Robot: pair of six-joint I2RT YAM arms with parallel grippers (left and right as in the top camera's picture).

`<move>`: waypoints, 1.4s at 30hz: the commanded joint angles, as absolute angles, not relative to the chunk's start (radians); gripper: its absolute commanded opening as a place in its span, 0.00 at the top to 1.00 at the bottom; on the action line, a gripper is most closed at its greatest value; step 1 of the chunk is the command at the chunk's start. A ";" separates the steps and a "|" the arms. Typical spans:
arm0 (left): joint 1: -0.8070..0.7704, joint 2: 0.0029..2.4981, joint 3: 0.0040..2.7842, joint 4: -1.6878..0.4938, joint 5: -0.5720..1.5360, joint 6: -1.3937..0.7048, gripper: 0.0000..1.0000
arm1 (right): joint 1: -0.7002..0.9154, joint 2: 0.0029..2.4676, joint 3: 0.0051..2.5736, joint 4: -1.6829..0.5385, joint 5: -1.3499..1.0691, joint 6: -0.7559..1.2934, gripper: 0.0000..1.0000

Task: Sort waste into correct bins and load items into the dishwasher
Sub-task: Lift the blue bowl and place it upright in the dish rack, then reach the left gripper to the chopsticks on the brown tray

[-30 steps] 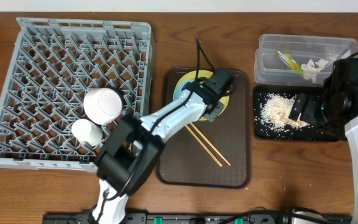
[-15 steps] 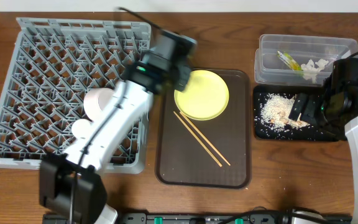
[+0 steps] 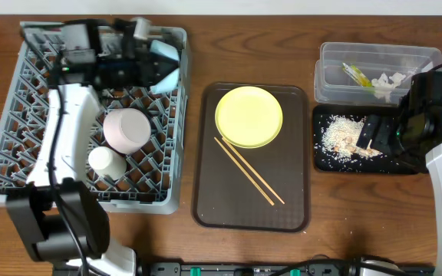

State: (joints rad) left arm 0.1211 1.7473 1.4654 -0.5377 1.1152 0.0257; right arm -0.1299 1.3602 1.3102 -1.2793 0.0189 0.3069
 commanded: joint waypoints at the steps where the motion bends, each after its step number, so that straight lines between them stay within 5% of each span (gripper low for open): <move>1: 0.176 1.814 1.470 -0.537 1.365 0.028 0.92 | -0.139 1.353 1.327 -1.281 0.025 0.310 0.01; 15: 0.380 2.101 1.470 -0.511 1.556 -0.002 0.91 | -0.139 1.353 1.327 -1.301 0.026 0.309 0.01; 18: 0.424 2.120 1.470 -0.511 1.555 -0.009 0.83 | -0.139 1.353 1.327 -1.303 0.025 0.309 0.01; 21: 0.472 2.119 1.470 -0.510 1.552 -0.009 0.48 | -0.139 1.353 1.327 -1.309 0.026 0.309 0.01; 25: 0.531 2.116 1.470 -0.511 1.551 -0.022 0.20 | -0.139 1.353 1.327 -1.311 0.025 0.310 0.01; 32: 0.620 2.030 1.470 -0.533 1.474 -0.047 0.14 | -0.139 1.353 1.327 -1.318 0.026 0.306 0.01; 42: 0.528 1.677 1.470 -0.848 0.939 -0.047 0.07 | -0.139 1.353 1.327 -1.317 0.026 0.306 0.01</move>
State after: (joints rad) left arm 0.5976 1.7794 1.4651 -0.7696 1.1851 -0.0513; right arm -0.1299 1.3602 1.3102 -1.3159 0.0185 0.3069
